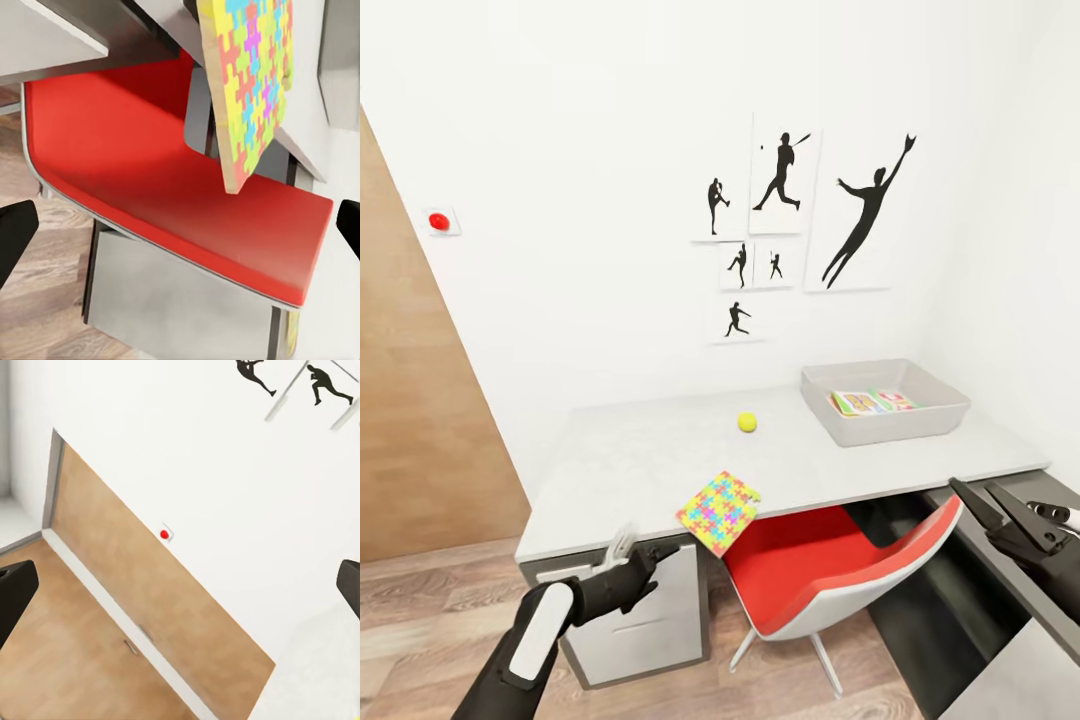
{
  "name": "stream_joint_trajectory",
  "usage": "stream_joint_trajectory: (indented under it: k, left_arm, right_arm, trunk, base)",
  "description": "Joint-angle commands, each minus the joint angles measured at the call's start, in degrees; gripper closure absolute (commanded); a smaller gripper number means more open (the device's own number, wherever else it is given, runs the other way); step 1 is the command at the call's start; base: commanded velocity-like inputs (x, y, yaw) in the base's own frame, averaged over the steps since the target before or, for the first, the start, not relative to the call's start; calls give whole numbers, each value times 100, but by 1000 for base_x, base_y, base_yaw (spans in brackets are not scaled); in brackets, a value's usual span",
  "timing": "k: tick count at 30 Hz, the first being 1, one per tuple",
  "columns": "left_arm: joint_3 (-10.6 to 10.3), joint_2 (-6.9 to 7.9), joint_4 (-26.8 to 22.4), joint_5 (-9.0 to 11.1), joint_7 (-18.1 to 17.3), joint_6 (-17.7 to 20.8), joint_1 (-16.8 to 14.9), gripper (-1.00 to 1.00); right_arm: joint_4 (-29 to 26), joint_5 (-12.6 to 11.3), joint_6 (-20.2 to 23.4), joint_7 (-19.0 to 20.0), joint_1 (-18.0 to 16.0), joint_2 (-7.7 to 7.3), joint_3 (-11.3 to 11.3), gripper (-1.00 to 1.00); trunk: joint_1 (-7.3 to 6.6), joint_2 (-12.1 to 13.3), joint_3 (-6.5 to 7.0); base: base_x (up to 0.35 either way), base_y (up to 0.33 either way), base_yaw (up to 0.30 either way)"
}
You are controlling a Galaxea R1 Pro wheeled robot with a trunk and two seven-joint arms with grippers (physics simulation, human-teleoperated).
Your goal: Put all the toys in the child's room - the three board games (two on the bed and one on the table), the two jigsaw puzzles on the table, and the tennis ball on the table - inside the toy box on the table in the child's room.
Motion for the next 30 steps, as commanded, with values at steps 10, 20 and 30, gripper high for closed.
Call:
stream_joint_trajectory:
  k: [10, 20, 30]
  left_arm:
    - [-28, 0, -2, -30, -32, 33, -5, -100]
    - [-36, 0, -2, -30, -32, 33, -5, -100]
    - [-37, 2, -2, -30, -32, 33, -5, -100]
  right_arm:
    - [1, -22, 29, 2, -4, -1, -2, -100]
    - [-7, -22, 28, 2, -4, -1, -1, -100]
    - [-8, -22, 28, 2, -4, -1, 6, -100]
  trunk:
    - [2, -4, -7]
    - [2, -4, -7]
    - [2, -4, -7]
  base:
    - [107, -7, 0]
    - [120, -21, 0]
    - [18, -120, 0]
